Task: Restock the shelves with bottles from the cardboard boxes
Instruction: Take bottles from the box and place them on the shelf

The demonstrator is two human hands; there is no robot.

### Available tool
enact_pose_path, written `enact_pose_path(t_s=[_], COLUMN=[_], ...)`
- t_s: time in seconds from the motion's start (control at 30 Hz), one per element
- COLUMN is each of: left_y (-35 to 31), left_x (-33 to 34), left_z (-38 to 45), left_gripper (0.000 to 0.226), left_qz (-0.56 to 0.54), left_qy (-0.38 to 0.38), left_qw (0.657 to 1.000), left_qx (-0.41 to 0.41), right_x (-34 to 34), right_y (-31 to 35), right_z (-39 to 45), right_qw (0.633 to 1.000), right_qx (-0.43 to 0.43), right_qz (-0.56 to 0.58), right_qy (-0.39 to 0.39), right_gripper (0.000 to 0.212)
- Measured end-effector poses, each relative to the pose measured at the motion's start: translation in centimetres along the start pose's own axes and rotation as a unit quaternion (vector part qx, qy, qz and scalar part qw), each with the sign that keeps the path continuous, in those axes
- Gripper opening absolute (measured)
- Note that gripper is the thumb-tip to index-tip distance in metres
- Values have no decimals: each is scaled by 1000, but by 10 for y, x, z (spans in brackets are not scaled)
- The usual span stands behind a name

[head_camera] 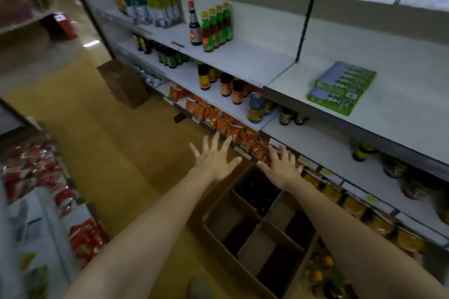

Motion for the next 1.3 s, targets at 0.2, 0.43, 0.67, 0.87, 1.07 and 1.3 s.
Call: enact_pose_path(t_s=[0.2, 0.43, 0.67, 0.87, 1.07, 1.3], left_y=[14, -19, -70, -81, -43, -11], left_x=[10, 41, 59, 97, 172, 268], left_z=[54, 90, 124, 152, 182, 220], left_gripper=[74, 75, 73, 68, 71, 69], left_qz=[3, -6, 30, 46, 75, 122], left_qy=[31, 127, 145, 163, 235, 264], left_qw=[997, 982, 950, 918, 879, 860], left_qx=[69, 141, 274, 359, 407, 420], right_x=[12, 29, 26, 54, 139, 256], right_y=[19, -28, -63, -66, -47, -43], right_z=[14, 36, 51, 53, 59, 89], right_qw=[1000, 993, 983, 967, 939, 910], right_qx=[31, 105, 181, 244, 332, 385], right_qz=[1, -10, 41, 67, 89, 154], right_qy=[-3, 46, 1, -34, -1, -4], right_gripper=[68, 75, 69, 64, 68, 67])
Point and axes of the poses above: each hand's wrist, its own z-axis towards the middle knuckle, its own x-axis out of the palm, y = z × x, the point moved 6 cm from there along z, towards the middle knuckle, and after that the axes turned 13 degrees about -y, right-handed, at the moved point
